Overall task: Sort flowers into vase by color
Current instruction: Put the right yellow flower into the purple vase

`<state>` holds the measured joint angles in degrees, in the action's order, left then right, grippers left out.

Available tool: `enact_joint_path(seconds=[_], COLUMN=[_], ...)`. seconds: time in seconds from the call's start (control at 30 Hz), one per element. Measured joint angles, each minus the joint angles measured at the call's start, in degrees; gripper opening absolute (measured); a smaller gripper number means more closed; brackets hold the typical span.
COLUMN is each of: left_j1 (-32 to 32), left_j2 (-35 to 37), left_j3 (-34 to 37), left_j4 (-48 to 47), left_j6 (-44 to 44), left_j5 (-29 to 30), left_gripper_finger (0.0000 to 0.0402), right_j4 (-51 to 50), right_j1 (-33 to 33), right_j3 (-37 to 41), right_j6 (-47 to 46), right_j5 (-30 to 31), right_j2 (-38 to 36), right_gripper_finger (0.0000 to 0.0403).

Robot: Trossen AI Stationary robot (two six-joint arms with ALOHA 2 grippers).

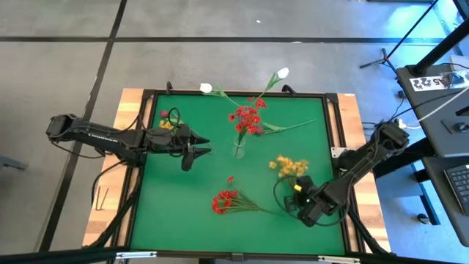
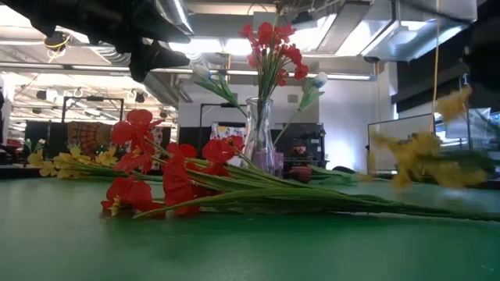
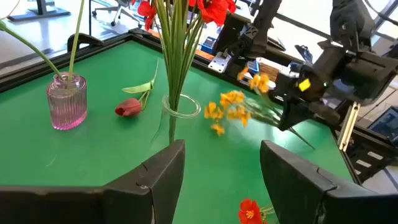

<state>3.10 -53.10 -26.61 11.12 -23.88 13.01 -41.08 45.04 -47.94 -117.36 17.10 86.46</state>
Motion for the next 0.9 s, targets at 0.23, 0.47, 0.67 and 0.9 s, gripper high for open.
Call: enact_joint_path(seconds=[0.23, 0.47, 0.67, 0.9], left_j1=[0.0, 0.0, 0.0, 0.0], left_j2=[0.0, 0.0, 0.0, 0.0], left_j3=[0.0, 0.0, 0.0, 0.0], left_j4=[0.1, 1.8, 4.0, 4.3], left_j6=[-1.2, 0.2, 0.3, 0.0], left_j5=[0.0, 1.0, 2.1, 3.7], left_gripper_finger=[0.0203, 0.0203, 0.0203, 0.0203], right_j4=[-7.8, -24.1, -28.7, -25.1], right_j1=[-0.1, -2.6, -15.4, -27.4], right_j3=[0.0, -0.1, -0.1, -0.7], right_j6=[-1.2, 4.9, 17.7, 26.8], right_j5=[23.9, 57.1, 70.1, 70.3], right_j2=[-10.6, -19.6, -22.9, -22.4], right_gripper_finger=[0.0014, 0.0011, 0.0011, 0.0011])
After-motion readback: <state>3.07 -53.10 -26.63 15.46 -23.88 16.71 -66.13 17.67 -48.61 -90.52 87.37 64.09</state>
